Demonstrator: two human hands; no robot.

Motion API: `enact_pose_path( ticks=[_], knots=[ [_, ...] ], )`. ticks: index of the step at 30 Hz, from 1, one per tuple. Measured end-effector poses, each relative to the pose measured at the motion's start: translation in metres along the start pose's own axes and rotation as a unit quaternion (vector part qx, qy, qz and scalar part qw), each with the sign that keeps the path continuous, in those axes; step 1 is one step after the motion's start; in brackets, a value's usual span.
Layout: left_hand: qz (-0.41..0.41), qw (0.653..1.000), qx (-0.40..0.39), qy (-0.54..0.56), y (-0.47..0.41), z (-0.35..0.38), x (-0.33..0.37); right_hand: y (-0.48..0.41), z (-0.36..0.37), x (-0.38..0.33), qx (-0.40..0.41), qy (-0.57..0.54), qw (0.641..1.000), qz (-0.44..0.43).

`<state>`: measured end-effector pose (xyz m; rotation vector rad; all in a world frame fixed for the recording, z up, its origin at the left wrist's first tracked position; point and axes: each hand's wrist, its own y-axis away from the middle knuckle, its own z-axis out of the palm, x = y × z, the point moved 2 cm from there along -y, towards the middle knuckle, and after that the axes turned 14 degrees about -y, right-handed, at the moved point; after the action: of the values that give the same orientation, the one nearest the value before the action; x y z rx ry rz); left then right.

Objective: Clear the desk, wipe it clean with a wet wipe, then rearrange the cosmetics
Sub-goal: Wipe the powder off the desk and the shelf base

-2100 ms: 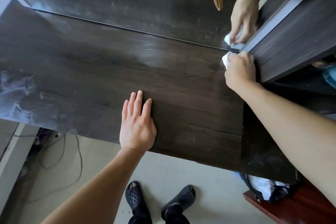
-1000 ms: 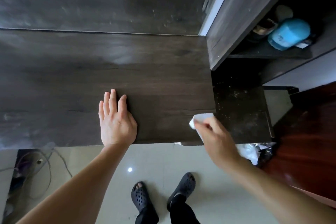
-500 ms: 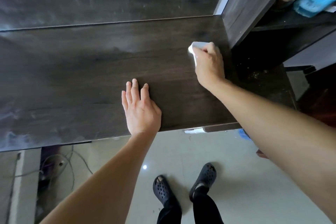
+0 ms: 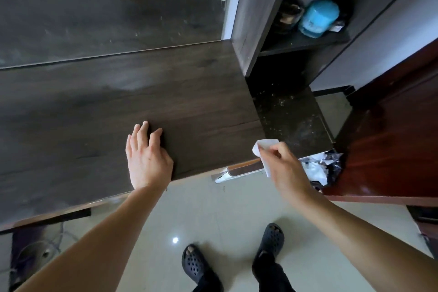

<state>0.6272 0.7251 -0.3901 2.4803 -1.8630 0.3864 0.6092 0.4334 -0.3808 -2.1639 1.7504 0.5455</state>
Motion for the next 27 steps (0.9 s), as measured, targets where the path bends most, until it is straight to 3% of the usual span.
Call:
enact_pose_path(
  ticks=[2,7,13,17,21,24,27],
  knots=[
    [0.028,0.999,0.005,0.027,0.008,-0.001,0.025,0.001,0.002,0.027,-0.003,-0.02,1.0,-0.007],
    [0.103,0.991,0.0,0.089,0.022,-0.001,0.131,0.02,0.008,0.121,0.024,-0.048,0.983,0.176],
    [0.006,0.999,-0.029,0.022,0.005,0.036,0.21,-0.021,-0.037,0.219,0.094,-0.086,0.959,0.252],
    [-0.019,0.998,-0.024,-0.061,0.007,0.049,0.229,-0.096,-0.064,0.276,0.112,-0.084,0.975,0.171],
    [-0.026,0.997,-0.002,-0.079,0.004,0.052,0.235,-0.143,-0.042,0.304,0.094,-0.118,0.98,0.132],
    [-0.031,0.996,0.003,-0.08,0.006,0.054,0.237,-0.104,-0.018,0.298,0.101,-0.19,0.974,0.064],
    [-0.032,0.996,0.006,-0.084,0.006,0.054,0.238,-0.024,-0.005,0.284,-0.027,-0.193,0.981,-0.014]
  ],
)
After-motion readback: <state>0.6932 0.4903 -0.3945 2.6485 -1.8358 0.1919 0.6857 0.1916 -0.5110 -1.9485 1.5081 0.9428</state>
